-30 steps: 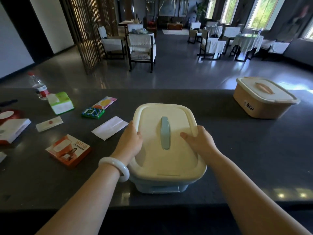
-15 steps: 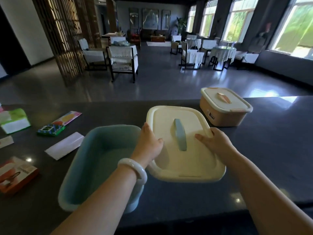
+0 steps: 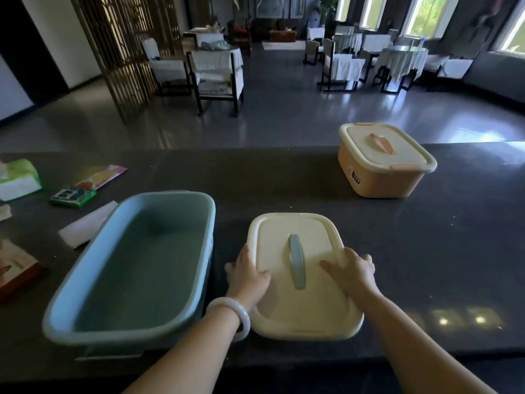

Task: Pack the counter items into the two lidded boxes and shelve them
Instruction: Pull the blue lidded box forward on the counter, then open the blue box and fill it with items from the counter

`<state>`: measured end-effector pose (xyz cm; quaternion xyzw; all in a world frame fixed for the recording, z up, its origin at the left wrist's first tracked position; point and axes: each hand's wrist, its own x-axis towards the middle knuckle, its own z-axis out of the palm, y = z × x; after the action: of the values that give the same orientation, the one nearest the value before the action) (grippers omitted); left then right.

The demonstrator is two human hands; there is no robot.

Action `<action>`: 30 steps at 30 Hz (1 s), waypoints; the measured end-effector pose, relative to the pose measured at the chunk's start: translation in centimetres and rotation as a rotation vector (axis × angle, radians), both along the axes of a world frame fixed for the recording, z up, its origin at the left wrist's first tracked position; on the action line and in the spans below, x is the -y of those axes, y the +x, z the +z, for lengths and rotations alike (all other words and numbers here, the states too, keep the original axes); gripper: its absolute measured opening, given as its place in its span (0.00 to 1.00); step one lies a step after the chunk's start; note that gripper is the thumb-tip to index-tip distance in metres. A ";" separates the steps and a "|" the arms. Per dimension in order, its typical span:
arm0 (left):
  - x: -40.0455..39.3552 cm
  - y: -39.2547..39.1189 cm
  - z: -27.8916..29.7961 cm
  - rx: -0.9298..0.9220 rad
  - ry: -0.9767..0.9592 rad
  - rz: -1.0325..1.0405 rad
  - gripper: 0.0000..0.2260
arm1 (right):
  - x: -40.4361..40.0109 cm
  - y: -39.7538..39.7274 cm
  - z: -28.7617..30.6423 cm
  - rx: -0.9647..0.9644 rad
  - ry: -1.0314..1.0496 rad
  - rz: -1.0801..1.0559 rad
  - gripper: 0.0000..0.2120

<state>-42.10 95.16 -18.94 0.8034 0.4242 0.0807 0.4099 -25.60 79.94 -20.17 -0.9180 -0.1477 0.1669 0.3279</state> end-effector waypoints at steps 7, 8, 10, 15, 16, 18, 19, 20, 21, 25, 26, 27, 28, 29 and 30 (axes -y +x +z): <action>-0.1 0.3 -2.5 -0.089 0.144 -0.020 0.34 | -0.3 0.2 -1.3 0.044 -0.022 0.027 0.26; -0.1 0.4 -2.6 -0.117 0.176 -0.028 0.34 | -0.3 0.2 -1.5 0.052 -0.028 0.035 0.27; -0.1 0.4 -3.0 -0.154 0.208 -0.042 0.36 | -0.2 0.2 -1.7 0.072 -0.032 0.047 0.29; -0.4 0.7 -2.6 -0.263 0.284 -0.095 0.36 | -0.3 0.3 -1.7 0.116 -0.068 0.052 0.35; -0.5 0.8 -2.2 -0.298 0.308 -0.110 0.36 | -0.4 0.3 -1.6 0.135 -0.088 0.057 0.34; -0.5 1.0 -1.5 -0.362 0.355 -0.144 0.34 | -0.6 0.4 -1.2 0.190 -0.129 0.068 0.32; -0.5 1.0 -1.2 -0.384 0.373 -0.163 0.31 | -0.7 0.4 -1.0 0.215 -0.147 0.074 0.30; -0.5 1.0 -0.8 -0.397 0.386 -0.184 0.29 | -0.9 0.4 -0.7 0.237 -0.169 0.085 0.28; -0.4 0.9 -0.5 -0.397 0.397 -0.204 0.26 | -1.2 0.4 -0.5 0.256 -0.197 0.104 0.27; -0.4 0.5 1.4 -0.292 0.435 -0.296 0.16 | -2.6 0.0 1.2 0.267 -0.209 0.194 0.24; -0.4 0.4 2.1 -0.261 0.443 -0.314 0.15 | -3.1 -0.2 1.8 0.264 -0.195 0.216 0.23; -0.6 0.3 2.9 -0.233 0.458 -0.326 0.15 | -3.6 -0.5 2.5 0.267 -0.182 0.242 0.22; -0.8 0.2 3.8 -0.204 0.484 -0.331 0.15 | -4.2 -0.9 3.2 0.275 -0.168 0.270 0.21; -1.1 -0.1 4.6 -0.178 0.519 -0.327 0.16 | -4.7 -1.2 4.0 0.285 -0.153 0.300 0.21; -1.5 -0.4 5.5 -0.154 0.557 -0.318 0.16 | -5.4 -1.7 4.8 0.295 -0.140 0.331 0.20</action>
<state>-42.50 96.69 -13.40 0.9446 0.2846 0.0676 0.1485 -27.27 85.30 -15.39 -0.9163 -0.3305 0.0921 0.2066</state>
